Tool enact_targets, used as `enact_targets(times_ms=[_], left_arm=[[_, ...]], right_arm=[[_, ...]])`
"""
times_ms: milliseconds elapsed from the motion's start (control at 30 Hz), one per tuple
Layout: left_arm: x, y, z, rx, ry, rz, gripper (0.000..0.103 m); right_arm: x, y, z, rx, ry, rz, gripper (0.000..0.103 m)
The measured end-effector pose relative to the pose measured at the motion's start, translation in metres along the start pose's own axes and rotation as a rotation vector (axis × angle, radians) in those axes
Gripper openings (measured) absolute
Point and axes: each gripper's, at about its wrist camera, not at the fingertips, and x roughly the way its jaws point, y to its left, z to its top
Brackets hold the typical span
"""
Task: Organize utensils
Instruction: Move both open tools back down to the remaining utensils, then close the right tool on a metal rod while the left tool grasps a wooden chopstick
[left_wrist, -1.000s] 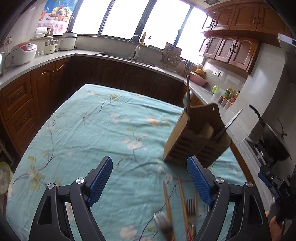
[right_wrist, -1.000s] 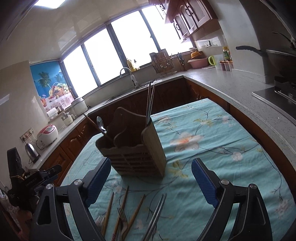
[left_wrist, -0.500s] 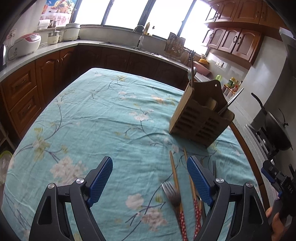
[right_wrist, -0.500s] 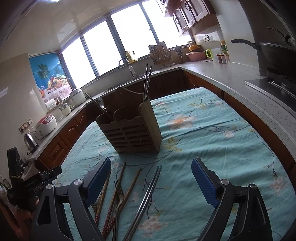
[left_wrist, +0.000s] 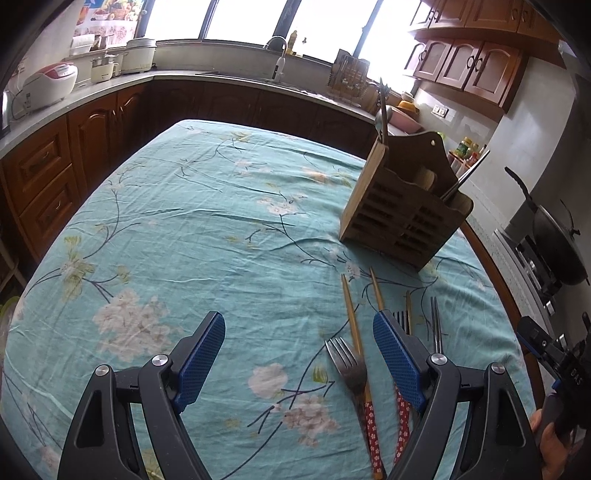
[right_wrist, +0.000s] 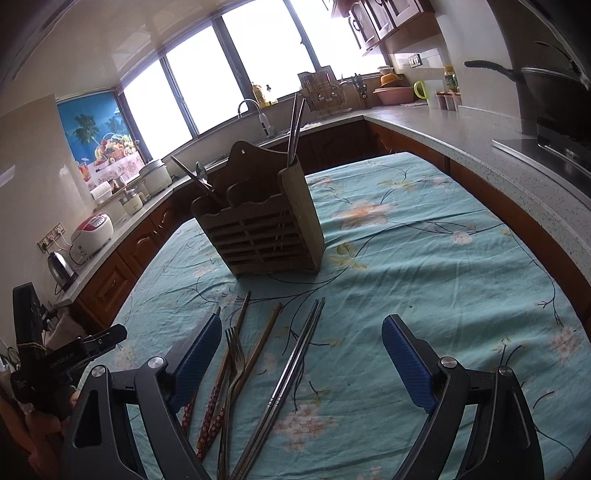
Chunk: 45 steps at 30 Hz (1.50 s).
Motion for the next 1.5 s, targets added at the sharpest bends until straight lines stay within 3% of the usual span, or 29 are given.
enact_targets(times_ms=[167,333,500,733,900,967,1167,1433,1500], left_arm=[[0.014,-0.007,0.002,0.016,0.026,0.005,0.082],[0.03,-0.011,0.005,0.029,0.051,0.01,0.082],[0.048,-0.014,0.01,0.033,0.076,0.017,0.081],[0.081,-0.029,0.019,0.099,0.127,0.07,0.078],[0.104,-0.045,0.027,0.154,0.164,0.068,0.076],[0.114,-0.052,0.029,0.179,0.174,0.074,0.074],[0.145,-0.059,0.032,0.207,0.234,0.098,0.053],[0.16,-0.071,0.034,0.256,0.215,0.124,0.052],[0.163,-0.076,0.032,0.287,0.213,0.146,0.042]], right_arm=[[0.01,-0.001,-0.002,0.001,0.029,-0.018,0.088],[0.026,-0.001,-0.004,-0.007,0.075,-0.041,0.073],[0.046,-0.001,-0.002,-0.017,0.128,-0.071,0.049],[0.08,0.001,0.0,-0.042,0.21,-0.087,0.041],[0.105,-0.001,0.002,-0.064,0.269,-0.132,0.025],[0.112,-0.001,0.001,-0.07,0.287,-0.136,0.023],[0.123,0.003,0.004,-0.11,0.3,-0.144,0.019],[0.134,0.004,0.013,-0.137,0.312,-0.143,0.016],[0.133,0.004,0.012,-0.137,0.308,-0.139,0.013]])
